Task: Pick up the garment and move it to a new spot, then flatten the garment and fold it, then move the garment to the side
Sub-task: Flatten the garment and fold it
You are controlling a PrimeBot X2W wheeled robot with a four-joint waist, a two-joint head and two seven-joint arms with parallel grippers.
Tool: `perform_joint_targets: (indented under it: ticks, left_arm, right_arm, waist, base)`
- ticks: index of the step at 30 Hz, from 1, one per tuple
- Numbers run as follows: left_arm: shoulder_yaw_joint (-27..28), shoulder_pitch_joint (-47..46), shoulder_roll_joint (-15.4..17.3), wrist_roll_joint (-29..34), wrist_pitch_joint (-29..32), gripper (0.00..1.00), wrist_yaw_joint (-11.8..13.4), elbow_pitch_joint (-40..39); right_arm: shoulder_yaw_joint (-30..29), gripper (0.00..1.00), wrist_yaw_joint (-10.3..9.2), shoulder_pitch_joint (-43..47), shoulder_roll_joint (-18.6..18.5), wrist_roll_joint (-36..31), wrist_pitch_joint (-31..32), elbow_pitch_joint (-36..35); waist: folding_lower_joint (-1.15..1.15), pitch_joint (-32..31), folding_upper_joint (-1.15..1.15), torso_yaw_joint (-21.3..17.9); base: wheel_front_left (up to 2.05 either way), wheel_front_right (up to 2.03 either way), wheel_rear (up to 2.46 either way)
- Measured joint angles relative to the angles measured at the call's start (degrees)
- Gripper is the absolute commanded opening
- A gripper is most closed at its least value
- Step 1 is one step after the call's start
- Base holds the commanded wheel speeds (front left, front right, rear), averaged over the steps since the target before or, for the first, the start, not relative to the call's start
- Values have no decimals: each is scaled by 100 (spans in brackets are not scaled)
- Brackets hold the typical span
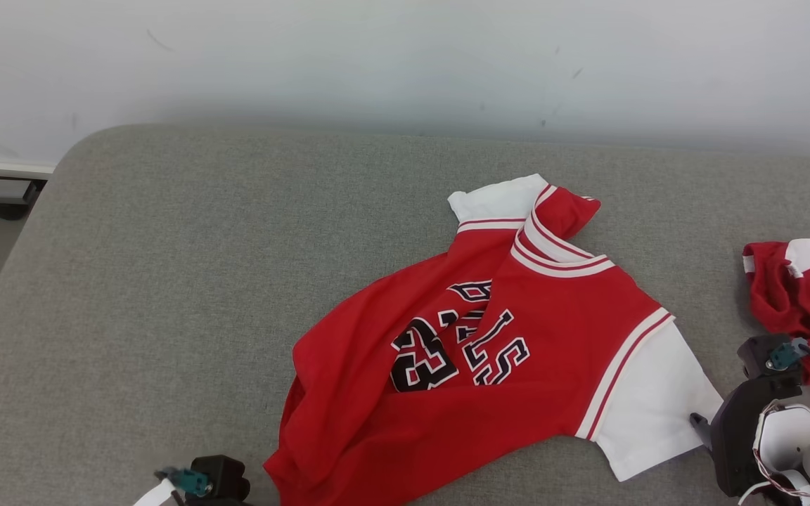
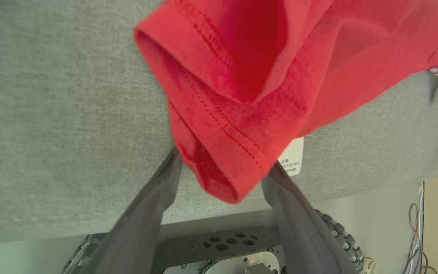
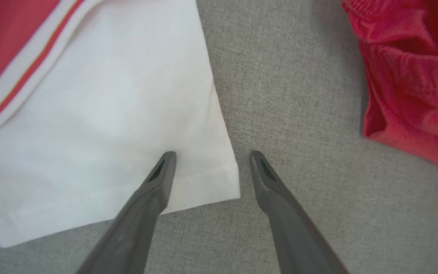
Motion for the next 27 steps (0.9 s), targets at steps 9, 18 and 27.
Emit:
perform_joint_targets:
  ticks: [9,18,27]
  left_arm:
    - [-45,-92,-92,-25,-55,0,-136,178]
    - [344,-144,204,130,-648,0,-89,-176]
    - [661,-136,477,330,-1092,0,57,-697]
  right_arm:
    - [65,0,0,-90,85,-1,93,111]
    - [-311,0,60,-91,167,360,-166,77]
    - [-723,0,249,-44,246,909,-413,-470]
  waist:
    - [0,-27,0,-16]
    - [0,-199,0,-25]
    - [0,-475,0,-44]
  base:
    - [0,0,0]
    - [0,0,0]
    - [0,0,0]
